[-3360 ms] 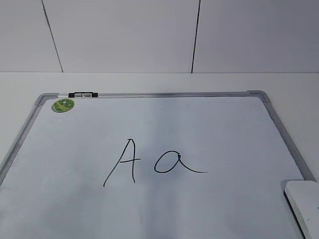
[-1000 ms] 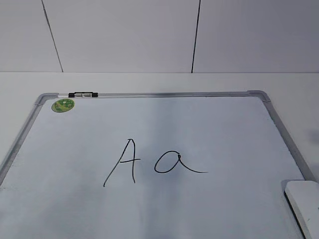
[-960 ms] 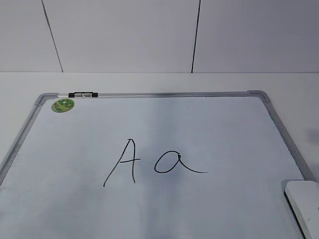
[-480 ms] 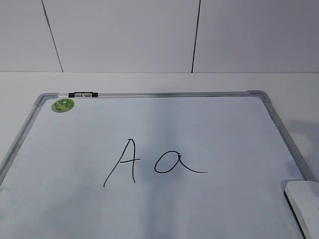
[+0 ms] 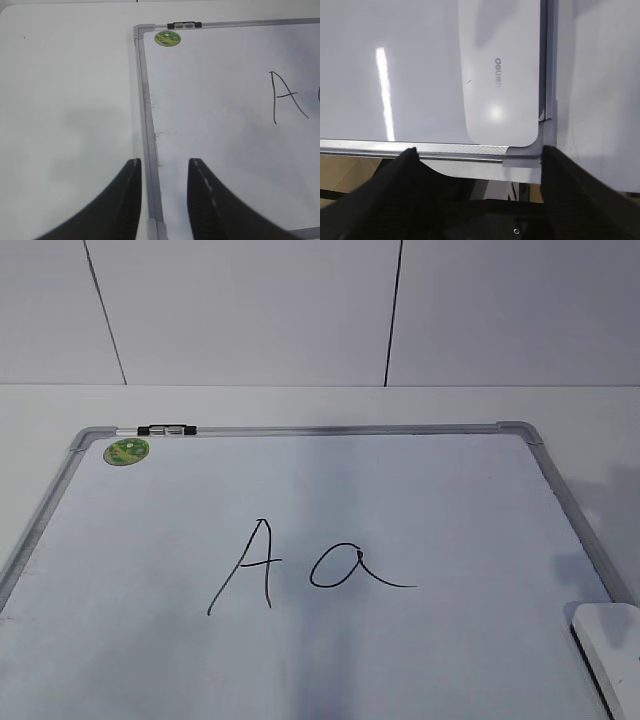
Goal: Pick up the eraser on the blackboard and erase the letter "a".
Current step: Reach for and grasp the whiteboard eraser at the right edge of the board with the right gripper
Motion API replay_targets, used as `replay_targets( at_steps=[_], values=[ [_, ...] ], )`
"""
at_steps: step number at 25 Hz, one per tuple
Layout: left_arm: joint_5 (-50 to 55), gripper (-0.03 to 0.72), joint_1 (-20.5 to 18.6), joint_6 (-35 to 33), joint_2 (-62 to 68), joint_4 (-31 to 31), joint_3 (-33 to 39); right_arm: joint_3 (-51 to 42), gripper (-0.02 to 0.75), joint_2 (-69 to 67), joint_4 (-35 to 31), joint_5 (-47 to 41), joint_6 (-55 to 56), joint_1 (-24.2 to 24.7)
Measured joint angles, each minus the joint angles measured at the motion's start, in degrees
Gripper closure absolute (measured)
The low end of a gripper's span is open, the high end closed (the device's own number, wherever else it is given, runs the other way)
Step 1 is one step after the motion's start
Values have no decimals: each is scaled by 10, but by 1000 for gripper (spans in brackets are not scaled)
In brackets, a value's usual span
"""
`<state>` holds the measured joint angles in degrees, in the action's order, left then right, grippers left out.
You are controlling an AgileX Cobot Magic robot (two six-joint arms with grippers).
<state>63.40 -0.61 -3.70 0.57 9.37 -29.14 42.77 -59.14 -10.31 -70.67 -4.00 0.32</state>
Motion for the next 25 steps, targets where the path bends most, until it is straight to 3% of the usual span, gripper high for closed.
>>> replay_targets(
  at_steps=[17,25],
  values=[
    [0,453,0,0,0,0,0,0,162,-5,0,4,-2,-1],
    [0,454,0,0,0,1,0,0,155,-5,39,11,-11,-41]
  ],
)
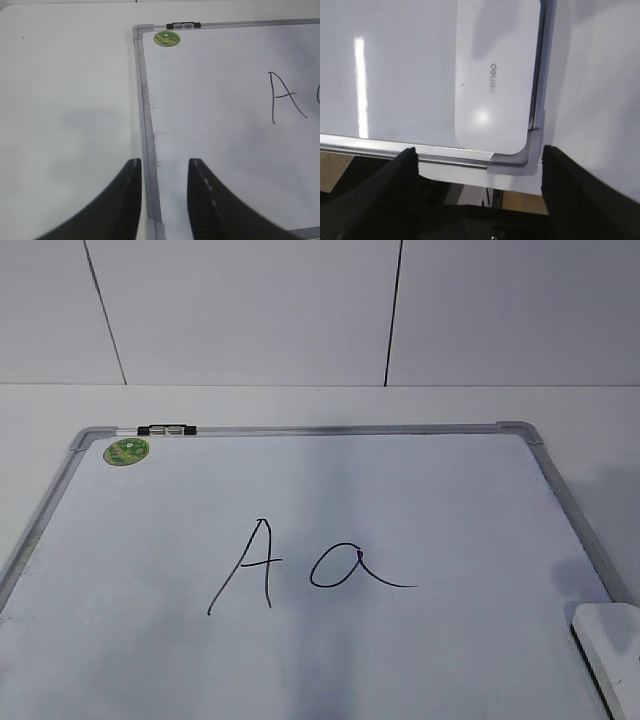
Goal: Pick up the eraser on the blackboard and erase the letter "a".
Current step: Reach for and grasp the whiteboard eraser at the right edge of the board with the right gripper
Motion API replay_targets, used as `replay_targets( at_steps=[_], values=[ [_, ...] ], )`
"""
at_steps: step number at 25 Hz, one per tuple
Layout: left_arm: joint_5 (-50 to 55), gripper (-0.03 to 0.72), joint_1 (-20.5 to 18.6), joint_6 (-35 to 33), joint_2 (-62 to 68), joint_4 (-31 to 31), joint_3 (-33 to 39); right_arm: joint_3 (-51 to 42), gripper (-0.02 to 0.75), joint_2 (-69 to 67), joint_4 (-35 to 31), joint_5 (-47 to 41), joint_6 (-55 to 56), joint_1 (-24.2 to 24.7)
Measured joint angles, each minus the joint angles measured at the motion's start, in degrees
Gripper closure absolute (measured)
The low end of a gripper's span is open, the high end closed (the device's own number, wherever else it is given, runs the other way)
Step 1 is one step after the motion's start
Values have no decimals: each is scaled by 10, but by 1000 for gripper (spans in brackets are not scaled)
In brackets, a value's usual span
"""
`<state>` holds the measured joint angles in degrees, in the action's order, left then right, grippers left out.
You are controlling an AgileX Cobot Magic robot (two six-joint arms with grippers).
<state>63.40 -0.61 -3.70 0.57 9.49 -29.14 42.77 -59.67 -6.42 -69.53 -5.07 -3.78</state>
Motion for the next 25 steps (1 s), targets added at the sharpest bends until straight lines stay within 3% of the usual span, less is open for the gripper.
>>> replay_targets(
  at_steps=[21,25],
  values=[
    [-1,448,0,0,0,18,0,3,156,-86,4,101,10,-1],
    [-1,411,0,0,6,18,0,3,157,-102,3,100,13,-1]
  ],
)
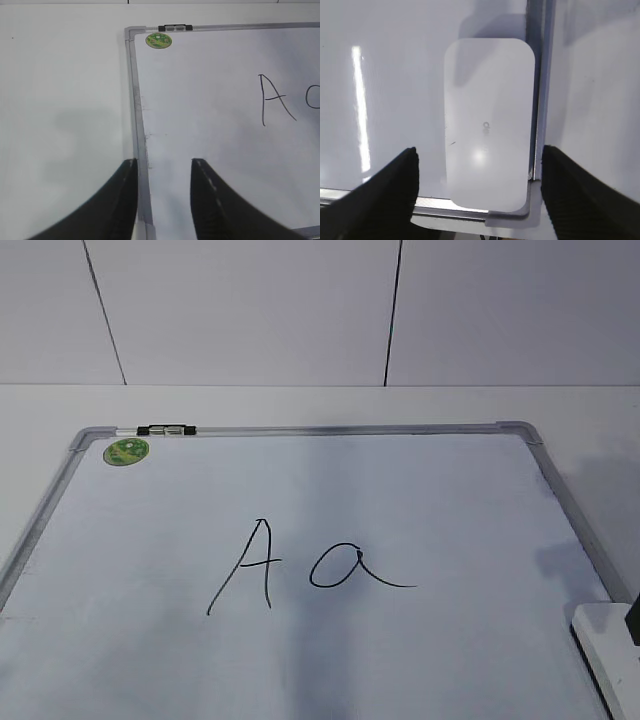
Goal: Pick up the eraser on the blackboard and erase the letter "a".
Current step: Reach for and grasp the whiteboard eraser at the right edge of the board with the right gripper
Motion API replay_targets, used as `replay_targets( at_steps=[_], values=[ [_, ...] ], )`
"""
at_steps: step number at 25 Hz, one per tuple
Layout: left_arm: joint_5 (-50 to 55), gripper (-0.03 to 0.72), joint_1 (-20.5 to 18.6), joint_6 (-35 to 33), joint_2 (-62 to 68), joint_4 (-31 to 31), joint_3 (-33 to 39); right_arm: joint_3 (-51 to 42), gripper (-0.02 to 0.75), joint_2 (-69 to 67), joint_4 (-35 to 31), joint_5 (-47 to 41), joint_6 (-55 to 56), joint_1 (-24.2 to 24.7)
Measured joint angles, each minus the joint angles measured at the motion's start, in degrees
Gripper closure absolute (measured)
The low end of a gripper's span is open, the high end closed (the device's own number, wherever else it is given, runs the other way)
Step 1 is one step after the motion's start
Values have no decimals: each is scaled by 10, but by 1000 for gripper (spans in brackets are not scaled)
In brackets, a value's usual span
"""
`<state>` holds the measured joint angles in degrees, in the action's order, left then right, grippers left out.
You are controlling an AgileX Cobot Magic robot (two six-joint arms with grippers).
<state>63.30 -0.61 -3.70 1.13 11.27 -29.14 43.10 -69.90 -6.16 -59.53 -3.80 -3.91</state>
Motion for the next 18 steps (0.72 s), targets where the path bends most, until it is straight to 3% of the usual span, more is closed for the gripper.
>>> replay_targets(
  at_steps=[10,18],
  values=[
    [-10,367,1,3,102,5,0,0,153,-9,15,14,7,0],
    [-15,366,1,5,106,7,0,0,78,-27,15,14,-2,0]
  ],
)
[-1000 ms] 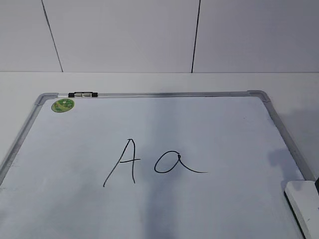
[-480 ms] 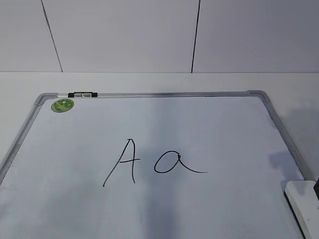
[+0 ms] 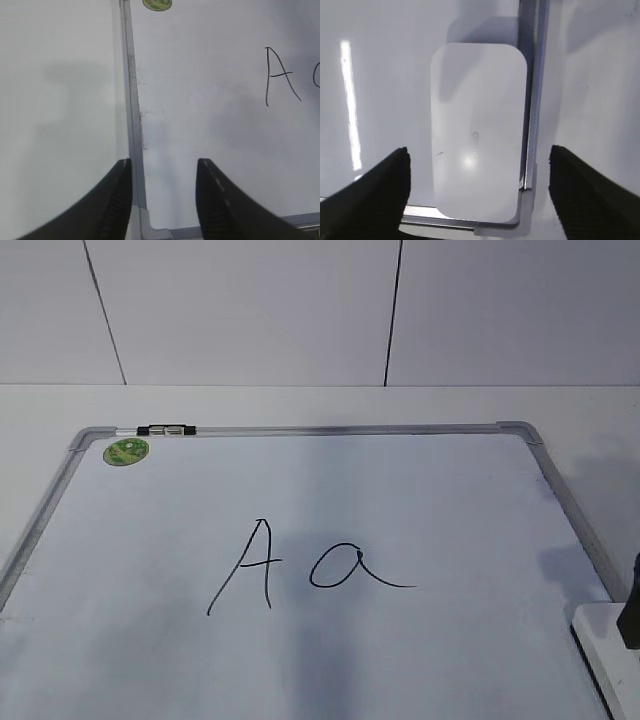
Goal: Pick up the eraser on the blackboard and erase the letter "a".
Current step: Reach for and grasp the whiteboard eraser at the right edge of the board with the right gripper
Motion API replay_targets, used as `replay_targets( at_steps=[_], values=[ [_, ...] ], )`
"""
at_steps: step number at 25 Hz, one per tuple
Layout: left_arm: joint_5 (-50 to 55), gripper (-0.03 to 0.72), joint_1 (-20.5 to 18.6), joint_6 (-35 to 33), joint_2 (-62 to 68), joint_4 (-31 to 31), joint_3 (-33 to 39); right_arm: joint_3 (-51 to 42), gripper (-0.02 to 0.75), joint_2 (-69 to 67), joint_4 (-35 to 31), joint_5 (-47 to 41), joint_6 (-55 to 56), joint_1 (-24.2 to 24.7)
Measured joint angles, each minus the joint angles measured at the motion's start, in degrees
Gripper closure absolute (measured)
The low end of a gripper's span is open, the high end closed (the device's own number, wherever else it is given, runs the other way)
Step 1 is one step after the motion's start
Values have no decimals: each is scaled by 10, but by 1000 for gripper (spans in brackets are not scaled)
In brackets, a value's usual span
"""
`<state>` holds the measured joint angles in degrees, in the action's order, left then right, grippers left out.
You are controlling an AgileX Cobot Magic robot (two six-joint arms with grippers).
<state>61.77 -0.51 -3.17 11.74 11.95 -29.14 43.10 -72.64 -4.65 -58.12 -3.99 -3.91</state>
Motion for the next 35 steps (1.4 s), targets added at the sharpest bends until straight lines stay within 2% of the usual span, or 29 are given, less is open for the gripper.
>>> replay_targets(
  at_steps=[21,28,35],
  values=[
    [0,365,0,4,0,0,0,1,69,-53,-16,-24,13,-1],
    [0,365,0,4,0,0,0,1,70,-54,36,-9,71,-66],
    [0,365,0,4,0,0,0,1,70,-54,51,-12,123,-73]
  ],
)
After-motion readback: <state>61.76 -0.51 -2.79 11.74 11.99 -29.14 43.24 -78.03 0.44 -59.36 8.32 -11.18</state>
